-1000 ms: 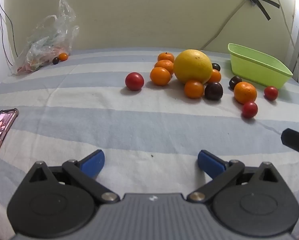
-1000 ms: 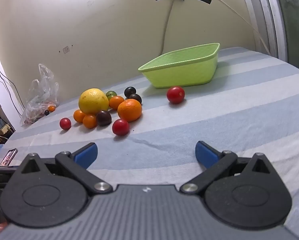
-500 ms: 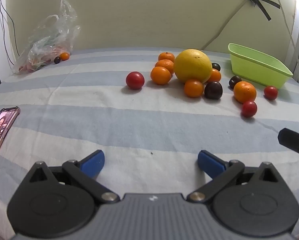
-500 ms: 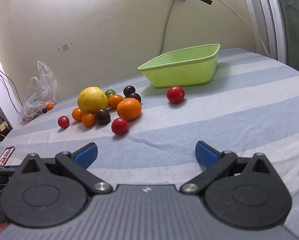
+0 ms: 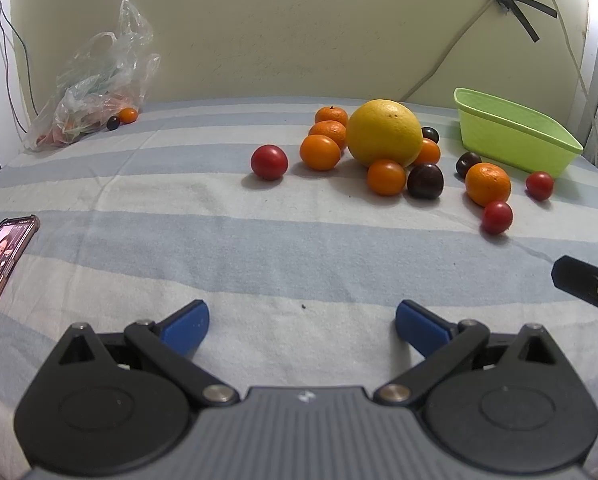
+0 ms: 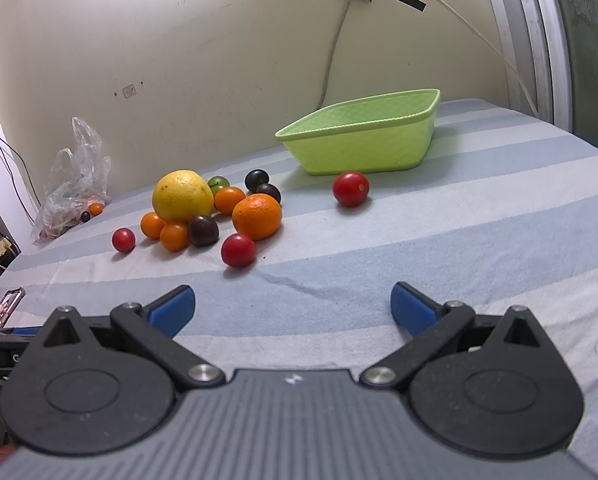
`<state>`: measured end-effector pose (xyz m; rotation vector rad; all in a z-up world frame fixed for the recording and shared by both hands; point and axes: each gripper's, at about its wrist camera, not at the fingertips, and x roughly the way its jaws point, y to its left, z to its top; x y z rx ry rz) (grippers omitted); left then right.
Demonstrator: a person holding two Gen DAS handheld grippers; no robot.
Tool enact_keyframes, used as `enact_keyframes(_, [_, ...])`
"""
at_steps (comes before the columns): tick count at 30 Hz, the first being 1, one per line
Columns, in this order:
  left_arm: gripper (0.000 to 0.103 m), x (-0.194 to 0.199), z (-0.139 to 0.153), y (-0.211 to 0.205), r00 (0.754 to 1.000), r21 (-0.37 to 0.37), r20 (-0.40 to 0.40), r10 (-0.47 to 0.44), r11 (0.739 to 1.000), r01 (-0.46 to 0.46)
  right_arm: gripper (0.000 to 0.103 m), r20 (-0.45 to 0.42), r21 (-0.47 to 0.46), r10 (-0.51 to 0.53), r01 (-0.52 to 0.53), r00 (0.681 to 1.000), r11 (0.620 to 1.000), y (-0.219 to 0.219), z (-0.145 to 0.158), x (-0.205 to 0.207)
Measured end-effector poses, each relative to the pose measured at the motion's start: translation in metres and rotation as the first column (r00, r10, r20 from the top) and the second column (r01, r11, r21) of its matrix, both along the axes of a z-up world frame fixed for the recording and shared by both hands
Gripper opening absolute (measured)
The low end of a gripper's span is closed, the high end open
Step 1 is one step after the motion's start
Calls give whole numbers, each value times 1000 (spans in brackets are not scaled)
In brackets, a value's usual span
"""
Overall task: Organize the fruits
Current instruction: 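Close the left tool on a red cherry tomato while the right tool grasps another red tomato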
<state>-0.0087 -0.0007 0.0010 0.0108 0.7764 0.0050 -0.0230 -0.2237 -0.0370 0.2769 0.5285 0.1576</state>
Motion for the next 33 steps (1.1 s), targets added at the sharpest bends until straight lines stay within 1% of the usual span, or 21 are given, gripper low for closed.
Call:
enact_keyframes(6, [103, 0, 0, 0, 1000, -1, 1, -5, 1000, 5, 103, -1, -12, -3, 3, 1000, 1000, 2, 0, 0])
enact_keyframes(10, [103, 4, -1, 7, 1000, -13, 10, -18, 1000, 18, 103, -5, -40, -6, 6, 1000, 999, 5, 1, 0])
enact_keyframes(13, [103, 2, -1, 22, 998, -78, 50, -24, 997, 27, 103, -5, -62, -9, 9, 1000, 998, 8, 0, -2])
enact_keyframes(16, [103, -1, -3, 32, 993, -122, 100, -58, 990, 70, 103, -5, -65, -7, 7, 1000, 998, 8, 1, -2])
enact_keyframes(18, [103, 1, -4, 34, 991, -139, 112, -78, 986, 94, 103, -4, -56, -7, 6, 1000, 998, 5, 3, -1])
enact_keyframes(20, [103, 6, -2, 33, 986, -181, 116, -120, 974, 140, 103, 1, -50, -7, 7, 1000, 999, 0, 5, 3])
enact_keyframes(21, [103, 9, 0, 32, 983, -212, 123, -138, 964, 162, 97, 8, -54, -12, 13, 1000, 998, -4, 6, 5])
enact_keyframes(22, [103, 10, 1, 31, 978, -245, 136, -155, 952, 185, 87, 15, -65, -17, 18, 1000, 998, -8, 9, 8])
enact_keyframes(23, [103, 13, 3, 27, 973, -266, 152, -174, 941, 210, 81, 19, -75, -16, 17, 1000, 997, -12, 11, 13])
enact_keyframes(24, [101, 17, 5, 18, 965, -264, 162, -204, 934, 242, 72, 20, -83, -13, 15, 1000, 996, -15, 13, 18])
enact_keyframes(25, [99, 21, 6, 9, 958, -242, 163, -237, 931, 271, 66, 17, -92, -9, 11, 1000, 996, -20, 16, 25])
enact_keyframes(27, [83, 31, 8, -16, 935, -174, 158, -318, 923, 343, 60, 15, -110, 8, -6, 1000, 994, -27, 20, 41])
enact_keyframes(29, [75, 40, 7, -38, 915, -145, 144, -378, 906, 397, 56, 19, -131, 29, -26, 999, 991, -30, 22, 54])
enact_keyframes(30, [72, 46, 6, -47, 909, -143, 135, -395, 900, 412, 52, 22, -149, 44, -40, 999, 988, -30, 23, 61])
enact_keyframes(31, [71, 53, 4, -54, 908, -137, 119, -402, 899, 417, 52, 20, -172, 61, -57, 998, 984, -29, 23, 68])
enact_keyframes(33, [56, 64, -1, -67, 906, -133, 85, -414, 897, 422, 51, 9, -200, 82, -79, 997, 977, -29, 21, 80])
